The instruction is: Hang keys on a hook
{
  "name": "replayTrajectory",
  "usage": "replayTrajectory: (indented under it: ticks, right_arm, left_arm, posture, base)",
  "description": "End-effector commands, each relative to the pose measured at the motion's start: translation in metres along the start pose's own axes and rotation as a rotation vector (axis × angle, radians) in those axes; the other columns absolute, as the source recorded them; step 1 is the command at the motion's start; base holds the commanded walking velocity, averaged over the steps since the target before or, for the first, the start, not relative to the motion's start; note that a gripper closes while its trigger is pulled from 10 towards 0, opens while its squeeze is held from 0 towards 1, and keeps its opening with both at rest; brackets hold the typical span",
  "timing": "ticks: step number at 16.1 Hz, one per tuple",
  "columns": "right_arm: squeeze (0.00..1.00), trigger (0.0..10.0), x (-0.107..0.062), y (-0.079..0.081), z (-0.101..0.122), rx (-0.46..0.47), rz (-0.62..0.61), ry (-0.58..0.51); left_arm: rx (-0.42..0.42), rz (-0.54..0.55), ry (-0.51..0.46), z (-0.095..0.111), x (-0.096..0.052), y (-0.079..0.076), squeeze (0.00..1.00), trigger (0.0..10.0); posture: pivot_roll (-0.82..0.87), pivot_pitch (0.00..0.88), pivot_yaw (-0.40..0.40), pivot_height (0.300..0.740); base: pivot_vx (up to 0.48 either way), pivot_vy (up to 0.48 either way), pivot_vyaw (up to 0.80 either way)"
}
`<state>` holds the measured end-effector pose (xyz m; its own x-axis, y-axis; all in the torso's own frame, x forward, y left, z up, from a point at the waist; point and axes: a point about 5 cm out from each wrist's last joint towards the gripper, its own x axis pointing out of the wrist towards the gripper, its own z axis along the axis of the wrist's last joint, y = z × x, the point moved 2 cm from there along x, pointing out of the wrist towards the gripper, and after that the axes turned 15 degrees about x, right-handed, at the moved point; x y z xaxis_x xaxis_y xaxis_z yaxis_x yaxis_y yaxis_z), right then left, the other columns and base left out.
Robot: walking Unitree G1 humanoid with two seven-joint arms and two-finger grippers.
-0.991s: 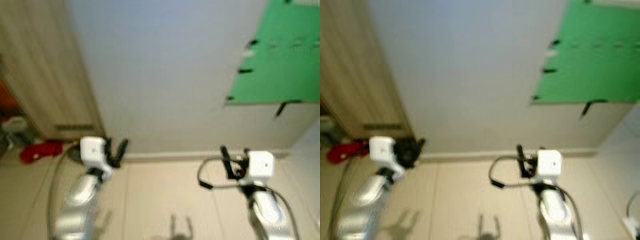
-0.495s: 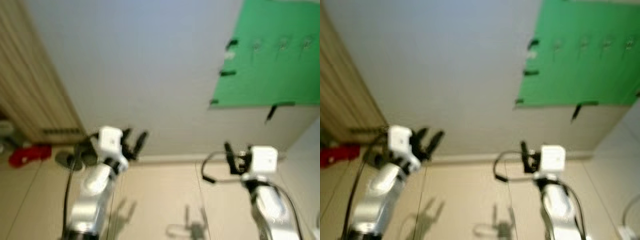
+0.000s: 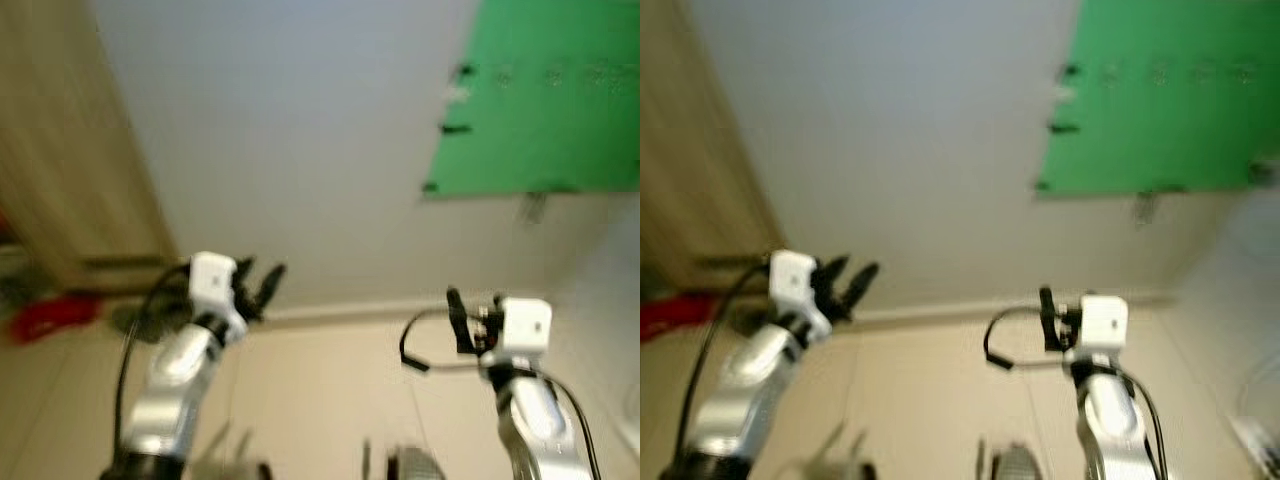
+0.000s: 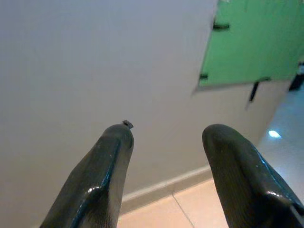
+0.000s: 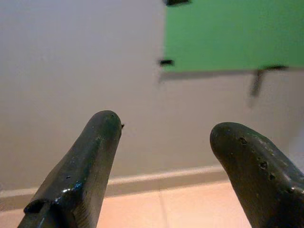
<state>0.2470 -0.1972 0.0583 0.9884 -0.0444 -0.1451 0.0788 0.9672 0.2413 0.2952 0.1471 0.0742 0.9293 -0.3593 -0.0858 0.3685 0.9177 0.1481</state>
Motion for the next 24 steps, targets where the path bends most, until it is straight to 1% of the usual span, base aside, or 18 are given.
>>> replayTrajectory:
  ticks: [1,2,3,4,5,6,8,9,10,11,13,17,21,24]
  right_arm:
    - [0.0,10.0,0.003,-0.001,0.005,-0.033,-0.002,-0.017]
    - [0.0,10.0,0.005,-0.001,0.003,-0.069,-0.019,-0.003]
    - [0.0,10.0,0.006,0.0,0.003,-0.066,-0.018,0.001]
    - [0.0,10.0,0.007,0.003,0.004,-0.054,-0.001,-0.011]
    - [0.0,10.0,0.007,0.002,0.007,-0.045,-0.005,-0.027]
    - [0.0,10.0,0.006,0.003,0.007,-0.06,0.009,-0.013]
    - [0.0,10.0,0.005,0.005,0.014,-0.064,0.03,-0.058]
    - [0.0,10.0,0.005,0.005,0.015,-0.064,0.025,-0.057]
    - [0.0,10.0,0.004,0.003,0.016,-0.051,0.009,-0.063]
    - [0.0,10.0,0.002,0.003,0.015,-0.043,0.011,-0.066]
    - [0.0,10.0,0.0,0.003,0.013,-0.035,0.015,-0.059]
    - [0.0,10.0,0.0,0.003,0.012,-0.023,0.021,-0.058]
    - [0.0,10.0,0.0,0.004,0.012,-0.018,0.032,-0.056]
    - [0.0,10.0,0.0,0.005,0.011,-0.016,0.041,-0.053]
  left_arm:
    - [0.006,0.0,-0.004,0.003,0.007,-0.003,0.0,10.0]
    - [0.018,0.011,-0.001,0.003,0.009,-0.002,0.0,10.0]
    - [0.031,0.006,-0.002,0.004,0.01,-0.002,0.0,10.0]
    - [-0.001,-0.01,-0.018,0.006,0.01,-0.003,0.0,10.0]
    - [0.006,-0.024,-0.052,0.011,0.01,-0.003,0.0,10.0]
    - [-0.005,-0.033,-0.062,0.013,0.011,-0.003,0.0,10.0]
    - [0.009,-0.049,-0.068,0.014,0.01,-0.006,0.0,10.0]
    - [0.012,-0.05,-0.069,0.014,0.01,-0.006,0.0,10.0]
    - [0.04,-0.051,-0.072,0.014,0.01,-0.007,0.0,10.0]
    - [0.051,-0.044,-0.056,0.011,0.009,-0.008,0.0,10.0]
    - [0.035,-0.019,-0.026,0.005,0.008,-0.007,0.0,10.0]
    - [0.038,-0.003,-0.014,0.002,0.007,-0.005,0.0,10.0]
    - [0.048,0.001,-0.01,0.0,0.006,-0.006,0.0,10.0]
    - [0.064,0.005,-0.012,0.001,0.006,-0.006,0.0,10.0]
  posture:
    - [-0.13,0.0,0.037,0.61]
    - [-0.12,0.0,0.034,0.606]
    - [-0.12,0.0,0.032,0.606]
    - [-0.11,0.0,0.028,0.606]
    - [-0.11,0.0,0.026,0.606]
    - [-0.11,0.0,0.025,0.606]
    - [-0.12,0.0,0.026,0.611]
    - [-0.12,0.0,0.026,0.616]
    - [-0.12,0.0,0.026,0.626]
    - [-0.12,0.0,0.029,0.635]
    - [-0.12,0.0,0.029,0.66]
    - [-0.12,0.0,0.026,0.69]
    - [-0.12,0.0,0.022,0.734]
    - [-0.12,0.0,0.022,0.74]
  base:
    - [0.0,0.0,-0.43]
    - [0.0,0.0,0.0]
    - [0.0,0.0,0.0]
    - [0.409,0.0,0.0]
    - [0.45,0.0,0.0]
    - [0.45,0.0,0.0]
    - [0.45,0.0,0.0]
    - [0.45,0.0,0.0]
    - [0.45,0.0,0.0]
    - [0.0,0.0,0.0]
    - [0.0,0.0,0.0]
    - [0.0,0.0,0.0]
    - [0.0,0.0,0.0]
    - [0.0,0.0,0.0]
